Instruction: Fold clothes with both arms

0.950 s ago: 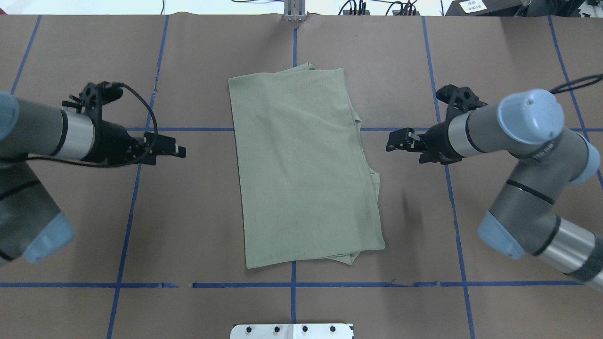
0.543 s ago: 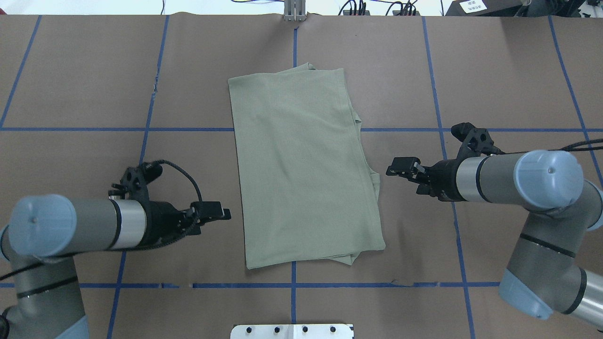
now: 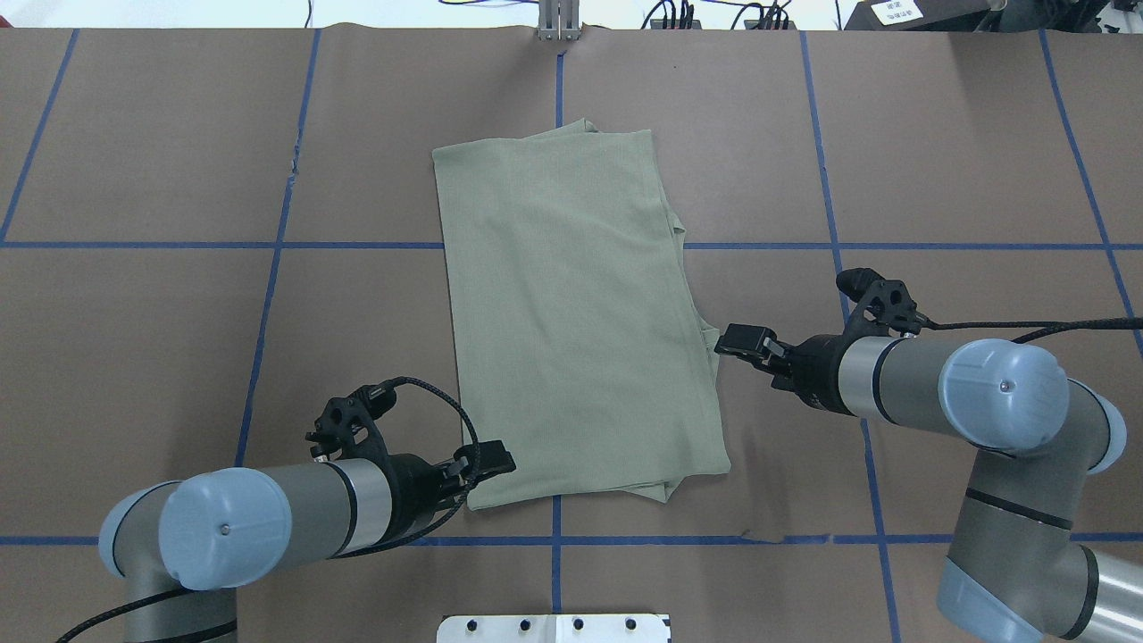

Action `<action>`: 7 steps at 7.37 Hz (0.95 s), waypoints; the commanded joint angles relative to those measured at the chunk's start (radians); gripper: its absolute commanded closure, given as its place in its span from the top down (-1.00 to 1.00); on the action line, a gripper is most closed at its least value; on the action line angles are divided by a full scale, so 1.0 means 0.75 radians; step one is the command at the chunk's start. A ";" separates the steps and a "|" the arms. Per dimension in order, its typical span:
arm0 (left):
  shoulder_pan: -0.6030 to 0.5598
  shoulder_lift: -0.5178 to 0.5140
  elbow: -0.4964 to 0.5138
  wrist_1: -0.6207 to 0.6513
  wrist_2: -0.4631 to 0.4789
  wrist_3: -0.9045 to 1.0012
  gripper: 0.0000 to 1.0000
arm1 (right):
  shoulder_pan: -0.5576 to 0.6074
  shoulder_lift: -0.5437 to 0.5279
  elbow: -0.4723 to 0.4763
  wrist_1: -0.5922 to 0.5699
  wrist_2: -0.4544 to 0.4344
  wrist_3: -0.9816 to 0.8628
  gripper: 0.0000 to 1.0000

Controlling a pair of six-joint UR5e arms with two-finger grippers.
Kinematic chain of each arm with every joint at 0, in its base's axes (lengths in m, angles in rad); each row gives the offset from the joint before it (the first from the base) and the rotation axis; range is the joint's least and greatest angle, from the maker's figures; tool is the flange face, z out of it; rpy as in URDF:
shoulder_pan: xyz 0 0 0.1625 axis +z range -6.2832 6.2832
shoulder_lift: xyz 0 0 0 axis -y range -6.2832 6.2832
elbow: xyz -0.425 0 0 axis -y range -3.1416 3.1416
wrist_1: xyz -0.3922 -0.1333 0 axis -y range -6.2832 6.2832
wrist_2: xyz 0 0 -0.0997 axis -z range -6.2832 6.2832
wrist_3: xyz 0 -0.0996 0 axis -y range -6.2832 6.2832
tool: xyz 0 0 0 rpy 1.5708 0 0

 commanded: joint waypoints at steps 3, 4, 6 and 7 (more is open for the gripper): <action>0.022 -0.029 0.072 0.029 0.126 -0.016 0.84 | -0.001 0.000 0.003 0.002 -0.003 0.000 1.00; 0.026 -0.031 0.091 0.029 0.128 -0.026 0.83 | -0.001 0.000 0.003 0.002 -0.005 0.000 1.00; 0.044 -0.033 0.105 0.027 0.144 -0.071 0.78 | -0.001 0.000 0.003 0.004 -0.005 0.000 1.00; 0.055 -0.033 0.111 0.027 0.161 -0.071 0.78 | -0.001 0.000 0.003 0.004 -0.005 0.000 1.00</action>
